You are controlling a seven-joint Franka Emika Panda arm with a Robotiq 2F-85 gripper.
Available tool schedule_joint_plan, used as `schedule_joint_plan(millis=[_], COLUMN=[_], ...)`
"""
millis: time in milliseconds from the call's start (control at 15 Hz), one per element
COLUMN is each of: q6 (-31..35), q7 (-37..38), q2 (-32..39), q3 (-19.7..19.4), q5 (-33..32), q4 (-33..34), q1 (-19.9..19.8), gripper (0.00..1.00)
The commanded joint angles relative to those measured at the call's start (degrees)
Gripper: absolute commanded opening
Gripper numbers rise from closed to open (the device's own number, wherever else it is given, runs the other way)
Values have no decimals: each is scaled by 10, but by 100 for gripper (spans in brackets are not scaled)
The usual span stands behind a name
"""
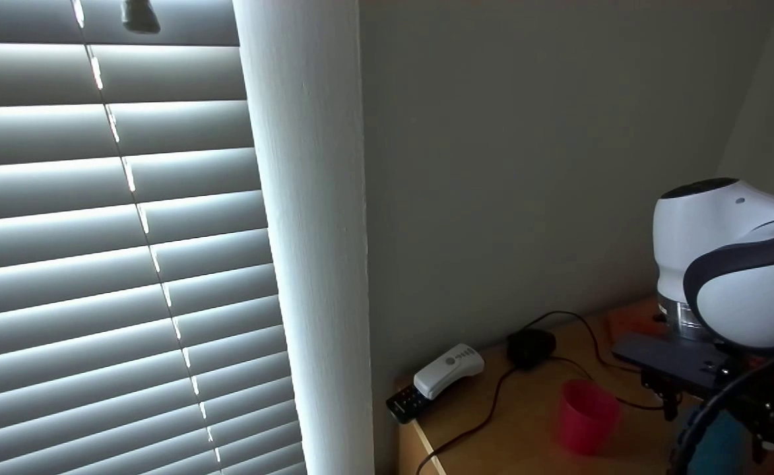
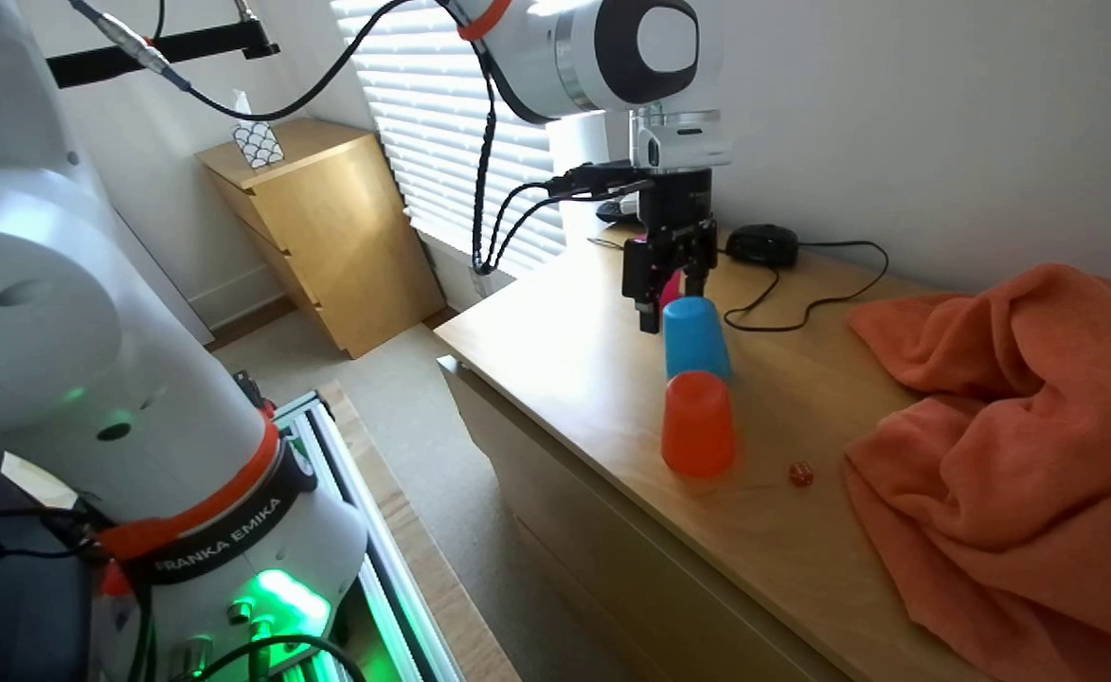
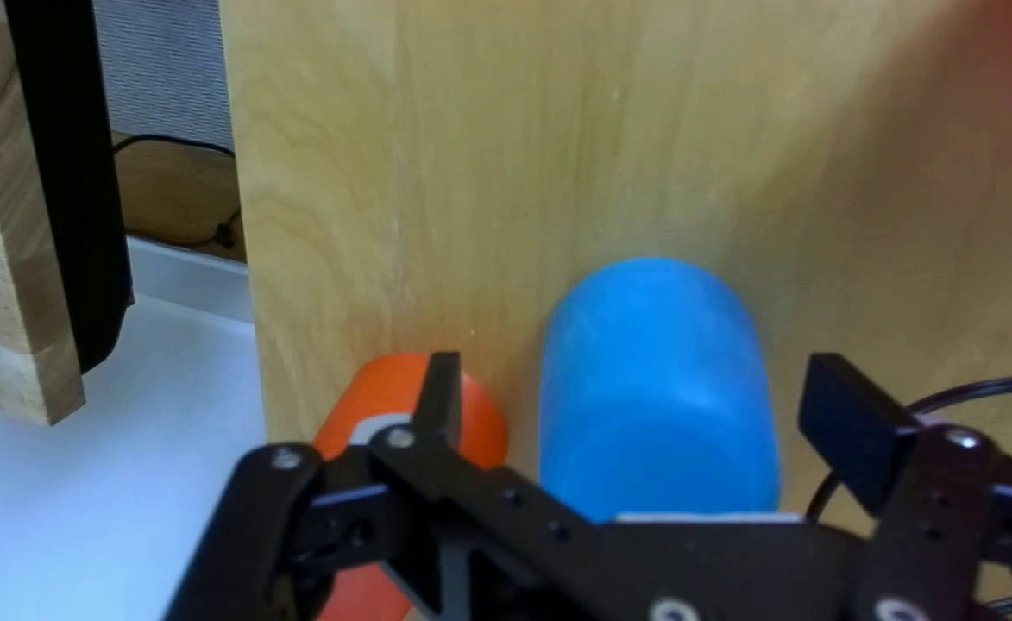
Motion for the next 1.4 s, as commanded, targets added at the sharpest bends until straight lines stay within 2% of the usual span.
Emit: schedule_joint_plan(millis=[0,67,133,200,267,333,467,800,1067,1333], q6=[14,12,10,11,14,16,25,80,90,70], q7=[-11,-20,-18,-21,-25,-24,-39,-92,-189,-300], q2=[-1,3,6,5,3,-2,-13,-18,-13,-10], q3=[7,9,8,9,8,3,-3,-10,-10,-12], q5=[12,19,18,19,22,16,21,70,165,262], q4=[-11,-9,-8,-9,-10,-12,-17,-24,-25,-15], q1=[-15,-18,-19,-20,-22,-25,-38,-75,-111,-139], gripper=[100,75,75,66,89,90,99,100,100,100])
